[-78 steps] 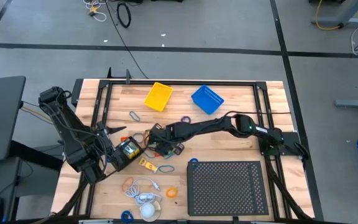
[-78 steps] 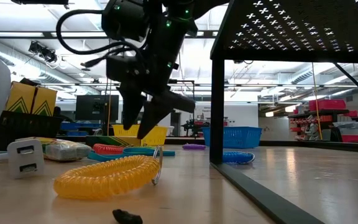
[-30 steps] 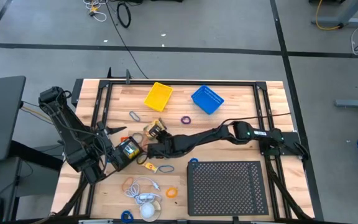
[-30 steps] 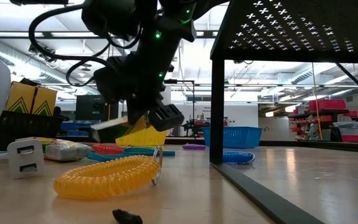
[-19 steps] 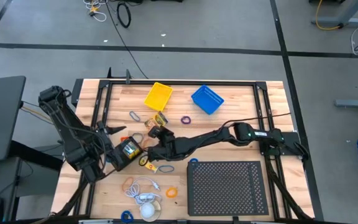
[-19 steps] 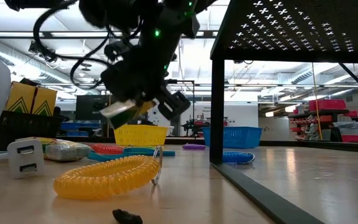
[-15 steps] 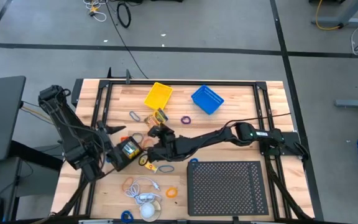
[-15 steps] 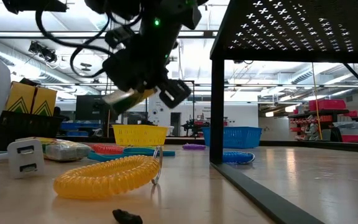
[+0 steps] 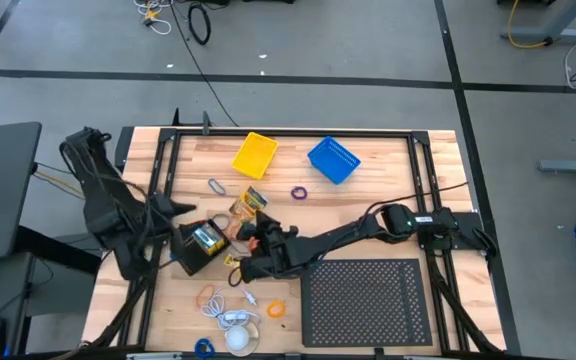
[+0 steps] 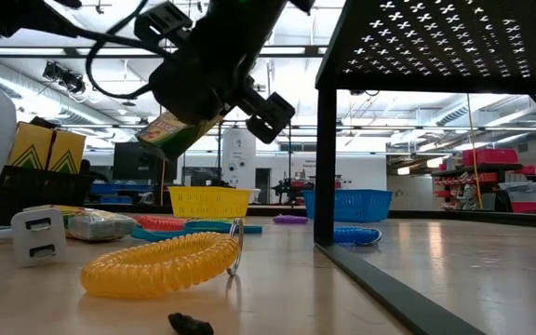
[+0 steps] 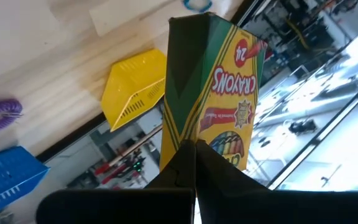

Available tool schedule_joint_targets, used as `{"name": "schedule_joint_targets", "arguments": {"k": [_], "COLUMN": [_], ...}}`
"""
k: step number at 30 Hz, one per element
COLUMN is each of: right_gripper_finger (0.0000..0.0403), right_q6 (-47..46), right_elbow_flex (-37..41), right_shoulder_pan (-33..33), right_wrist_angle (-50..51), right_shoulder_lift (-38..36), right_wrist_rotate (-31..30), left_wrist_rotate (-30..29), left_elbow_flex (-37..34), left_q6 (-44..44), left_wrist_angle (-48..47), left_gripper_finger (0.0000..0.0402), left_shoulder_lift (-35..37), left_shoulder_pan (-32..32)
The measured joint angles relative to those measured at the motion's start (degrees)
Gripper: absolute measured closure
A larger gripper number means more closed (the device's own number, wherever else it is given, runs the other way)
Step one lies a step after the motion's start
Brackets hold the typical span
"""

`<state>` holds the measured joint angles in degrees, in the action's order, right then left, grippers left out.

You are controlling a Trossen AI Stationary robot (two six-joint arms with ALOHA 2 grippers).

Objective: Pick & Place Office Desk Supplies
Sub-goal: Put the crayon box into the black basket

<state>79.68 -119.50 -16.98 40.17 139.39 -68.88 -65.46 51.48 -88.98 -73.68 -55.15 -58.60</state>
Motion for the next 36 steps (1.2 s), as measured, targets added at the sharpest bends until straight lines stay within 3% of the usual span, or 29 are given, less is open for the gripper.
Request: {"name": "schedule_joint_targets", "arguments": {"k": [7,12,15,20,23,29,36], "right_gripper_finger": [0.0403,0.0403,0.0403,0.0403,0.0403,0.0403,0.0403], "right_q6": [1.80,1.64,1.63,0.31,-0.21,-2.34,-2.93], "right_elbow_flex": [0.00,0.00,0.00,-0.02,-0.07,-0.07,-0.09], "right_shoulder_pan": [-1.90,-3.37,-4.29,-5.39,-5.97,-7.30,-7.55], "right_wrist_angle": [0.30,0.30,-0.07,0.56,1.04,4.83,7.60], "right_shoulder_lift": [0.00,-0.05,-0.42,-2.17,-2.93,-3.87,-3.87], "right_wrist_rotate": [0.41,0.31,0.21,-0.16,-0.65,-1.31,-1.38], "left_wrist_rotate": [3.93,8.56,13.55,24.08,28.03,29.46,37.65], "left_elbow_flex": [0.00,0.00,0.00,0.00,0.07,-1.11,-16.81], "left_q6": [18.76,28.51,34.59,57.51,65.89,60.60,56.64], "left_wrist_angle": [17.80,25.50,30.78,48.53,52.93,44.74,57.54], "left_gripper_finger": [0.0148,0.0148,0.0148,0.0148,0.0148,0.0148,0.0148], "left_shoulder_lift": [8.15,11.04,10.48,6.49,4.33,2.42,9.07], "left_shoulder_pan": [-0.42,3.81,8.26,14.44,18.14,24.53,30.46]}}
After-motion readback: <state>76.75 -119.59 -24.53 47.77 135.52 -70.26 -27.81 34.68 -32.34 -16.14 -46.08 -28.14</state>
